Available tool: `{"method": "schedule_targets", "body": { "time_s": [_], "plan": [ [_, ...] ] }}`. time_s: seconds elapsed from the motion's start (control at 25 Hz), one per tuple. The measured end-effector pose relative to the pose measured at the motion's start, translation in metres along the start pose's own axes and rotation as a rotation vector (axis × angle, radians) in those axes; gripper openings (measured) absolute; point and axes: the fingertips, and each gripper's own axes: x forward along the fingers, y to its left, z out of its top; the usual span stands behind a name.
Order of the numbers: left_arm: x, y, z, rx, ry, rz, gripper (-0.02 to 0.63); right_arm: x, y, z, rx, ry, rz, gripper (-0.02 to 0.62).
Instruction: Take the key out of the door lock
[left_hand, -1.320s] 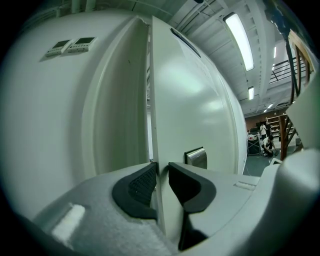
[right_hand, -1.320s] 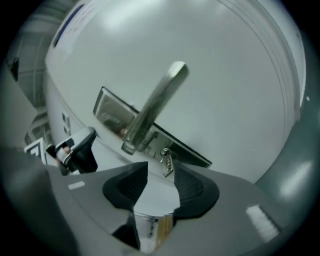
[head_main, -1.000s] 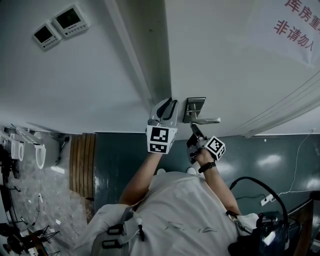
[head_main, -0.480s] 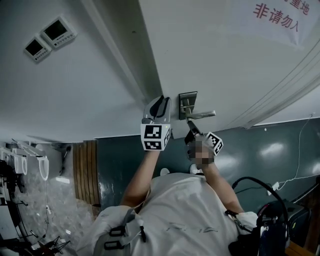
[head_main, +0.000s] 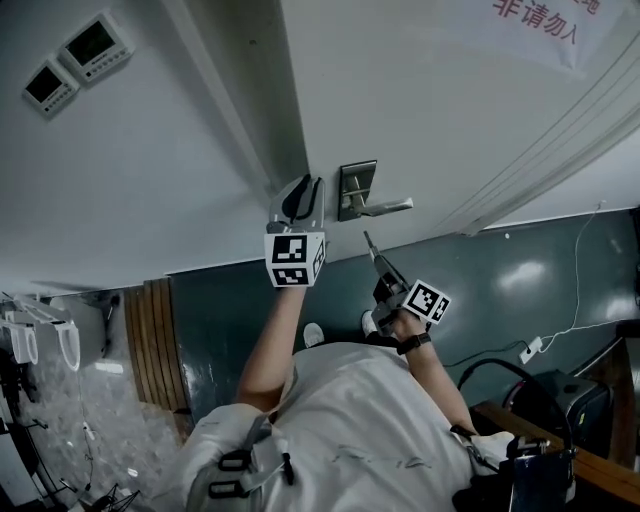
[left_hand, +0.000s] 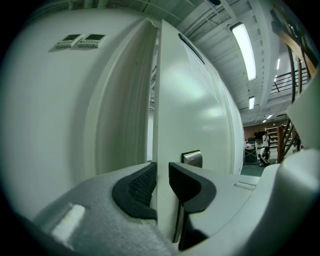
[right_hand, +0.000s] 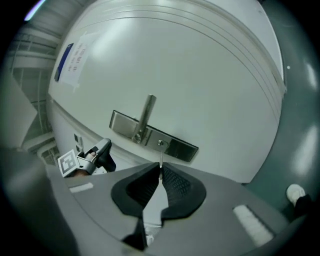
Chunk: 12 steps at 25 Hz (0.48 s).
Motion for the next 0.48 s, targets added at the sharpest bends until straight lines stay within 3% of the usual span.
{"method": "schedule_targets", "body": {
  "time_s": [0.16, 0.4, 0.48],
  "plan": [
    [-0.022, -0.013, -0.010, -0.007, 0.007, -0.049, 0.080, -0.025, 0.036, 0.018, -0.218, -0.069, -0.024, 0.026],
    [-0.068, -0.034, -0.032, -0.049, 0.016, -0.110, 0.054, -0.060, 0.083, 0.021, -0.603, -0.098, -0.189, 0.028],
    [-0.083, -0.044, -0.040, -0.056, 0.026, -0.117, 0.023, -0.073, 0.099, 0.026, -0.686, -0.122, -0.197, 0.028]
  ]
}}
